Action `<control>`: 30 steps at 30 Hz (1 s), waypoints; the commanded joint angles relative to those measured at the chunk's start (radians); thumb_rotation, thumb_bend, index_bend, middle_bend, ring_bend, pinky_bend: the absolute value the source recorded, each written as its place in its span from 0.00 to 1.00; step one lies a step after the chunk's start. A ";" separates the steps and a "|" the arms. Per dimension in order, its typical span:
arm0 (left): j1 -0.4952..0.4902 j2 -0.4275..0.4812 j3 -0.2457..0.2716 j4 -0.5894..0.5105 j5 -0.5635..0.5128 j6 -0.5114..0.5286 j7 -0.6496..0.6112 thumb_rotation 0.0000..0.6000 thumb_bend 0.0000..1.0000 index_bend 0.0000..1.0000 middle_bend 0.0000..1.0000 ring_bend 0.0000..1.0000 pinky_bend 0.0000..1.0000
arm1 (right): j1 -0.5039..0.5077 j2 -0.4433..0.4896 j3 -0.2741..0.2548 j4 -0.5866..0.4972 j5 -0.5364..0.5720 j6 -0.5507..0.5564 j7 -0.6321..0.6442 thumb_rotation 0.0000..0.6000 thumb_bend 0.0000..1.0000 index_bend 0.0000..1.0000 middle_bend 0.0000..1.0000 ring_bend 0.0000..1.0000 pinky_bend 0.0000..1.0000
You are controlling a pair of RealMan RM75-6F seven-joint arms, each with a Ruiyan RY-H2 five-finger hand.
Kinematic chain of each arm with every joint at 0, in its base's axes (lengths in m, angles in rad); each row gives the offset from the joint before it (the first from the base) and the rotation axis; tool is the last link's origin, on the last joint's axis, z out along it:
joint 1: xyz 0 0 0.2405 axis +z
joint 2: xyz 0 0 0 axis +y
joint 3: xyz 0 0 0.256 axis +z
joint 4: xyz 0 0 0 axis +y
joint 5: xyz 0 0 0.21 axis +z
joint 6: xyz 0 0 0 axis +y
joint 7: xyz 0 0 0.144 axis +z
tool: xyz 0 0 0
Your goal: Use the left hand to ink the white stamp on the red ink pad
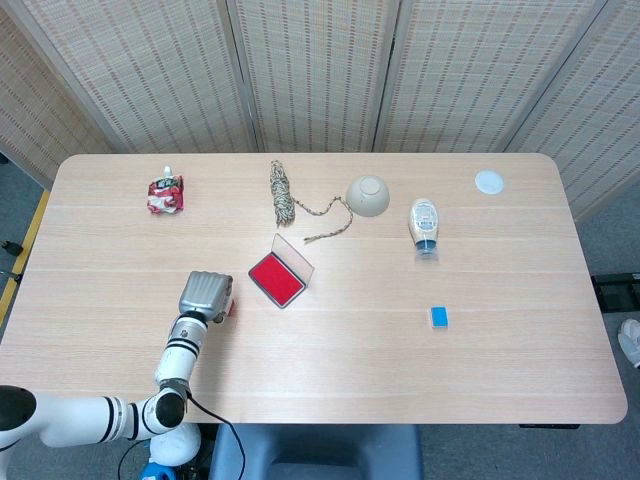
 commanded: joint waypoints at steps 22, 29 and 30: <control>0.095 0.204 0.039 -0.336 0.254 0.201 -0.022 0.76 0.18 0.07 0.92 0.71 0.81 | -0.003 -0.003 0.002 0.002 0.005 0.004 -0.003 1.00 0.26 0.00 0.00 0.00 0.00; 0.336 0.272 0.212 -0.228 0.725 0.571 -0.141 0.84 0.17 0.00 0.55 0.40 0.61 | 0.012 -0.005 -0.002 -0.013 0.001 -0.024 -0.037 1.00 0.27 0.00 0.00 0.00 0.00; 0.384 0.274 0.232 -0.199 0.754 0.614 -0.183 0.85 0.18 0.00 0.50 0.36 0.59 | 0.019 -0.006 -0.003 -0.019 0.001 -0.036 -0.054 1.00 0.27 0.00 0.00 0.00 0.00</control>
